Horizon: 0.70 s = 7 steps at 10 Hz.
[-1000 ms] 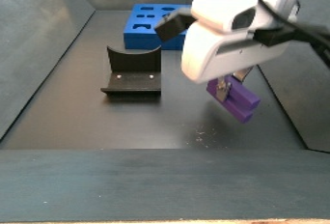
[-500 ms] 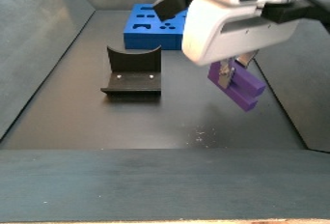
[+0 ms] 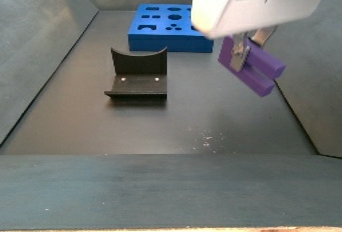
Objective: Pick up the double-square object. Move up. Place the double-square object on the fixture. Regrasp the double-square object. Rotate the double-square object. Move to above the board. Insert the double-square object.
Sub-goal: Place the double-square object on the fixture.
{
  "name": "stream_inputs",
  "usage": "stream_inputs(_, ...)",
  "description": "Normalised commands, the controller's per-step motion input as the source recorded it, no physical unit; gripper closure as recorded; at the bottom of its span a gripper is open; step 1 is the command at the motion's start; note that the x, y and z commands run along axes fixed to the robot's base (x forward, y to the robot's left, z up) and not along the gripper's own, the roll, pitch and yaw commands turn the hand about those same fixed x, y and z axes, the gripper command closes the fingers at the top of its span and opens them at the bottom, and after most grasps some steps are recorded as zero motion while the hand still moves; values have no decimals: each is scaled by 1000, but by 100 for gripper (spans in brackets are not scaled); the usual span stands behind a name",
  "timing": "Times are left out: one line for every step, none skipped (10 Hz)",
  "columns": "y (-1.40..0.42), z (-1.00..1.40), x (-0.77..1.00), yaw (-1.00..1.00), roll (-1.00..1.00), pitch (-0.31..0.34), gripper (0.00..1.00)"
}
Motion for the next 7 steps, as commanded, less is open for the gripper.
stream_inputs(2,870,-32,5,89,89,100)
stream_inputs(-2,705,-23,16,99,97,100)
stream_inputs(0,583,-16,23,108,104,100)
stream_inputs(1,418,-10,32,112,118,100)
stream_inputs(2,297,-5,39,114,126,100)
stream_inputs(2,216,-2,39,111,129,100)
stream_inputs(-652,214,1000,-1000,164,116,100)
